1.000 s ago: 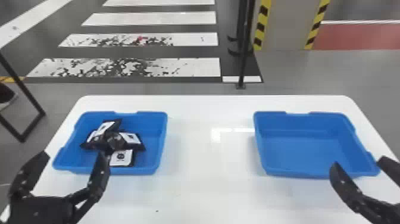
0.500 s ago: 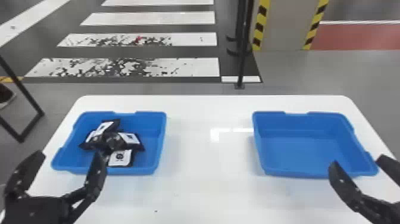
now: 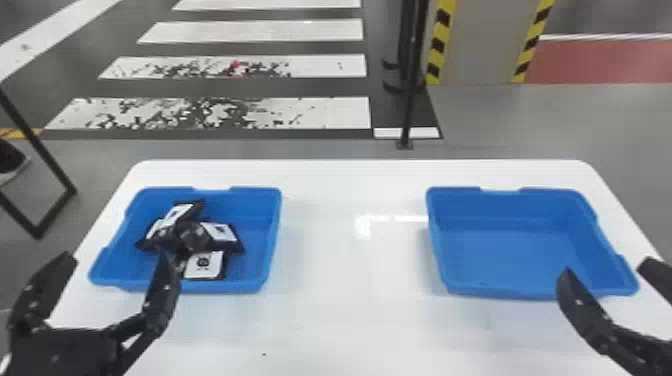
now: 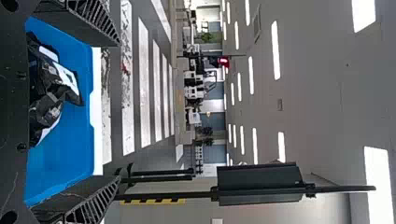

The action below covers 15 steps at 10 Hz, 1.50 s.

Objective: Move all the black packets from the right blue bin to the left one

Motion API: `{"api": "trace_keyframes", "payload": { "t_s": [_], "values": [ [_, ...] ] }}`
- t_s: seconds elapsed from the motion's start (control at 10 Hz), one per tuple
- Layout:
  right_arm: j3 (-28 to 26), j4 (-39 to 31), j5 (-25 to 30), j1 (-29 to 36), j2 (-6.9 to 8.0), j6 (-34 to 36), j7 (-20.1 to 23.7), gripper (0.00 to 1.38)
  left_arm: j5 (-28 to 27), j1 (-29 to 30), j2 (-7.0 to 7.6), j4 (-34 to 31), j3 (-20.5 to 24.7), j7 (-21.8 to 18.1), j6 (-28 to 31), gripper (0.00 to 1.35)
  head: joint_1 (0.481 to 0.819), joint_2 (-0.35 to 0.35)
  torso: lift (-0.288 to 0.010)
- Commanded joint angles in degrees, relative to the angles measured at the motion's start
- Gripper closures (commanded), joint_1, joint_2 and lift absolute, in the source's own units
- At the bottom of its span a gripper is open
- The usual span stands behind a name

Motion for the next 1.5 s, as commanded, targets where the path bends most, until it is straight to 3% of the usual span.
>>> {"api": "trace_keyframes", "payload": {
  "t_s": [0.0, 1.4],
  "values": [
    [-0.08, -0.08, 0.00, 0.07, 0.08, -0.01, -0.03, 0.10, 0.00, 0.00, -0.09, 0.01, 0.00, -0.05, -0.07, 0.00, 0.695, 0.048, -0.140],
    [-0.08, -0.08, 0.69, -0.07, -0.01, -0.29, -0.21, 0.10, -0.11, -0.42, 0.09, 0.01, -0.23, -0.14, -0.78, 0.04, 0.695, 0.040, -0.140]
  ]
}}
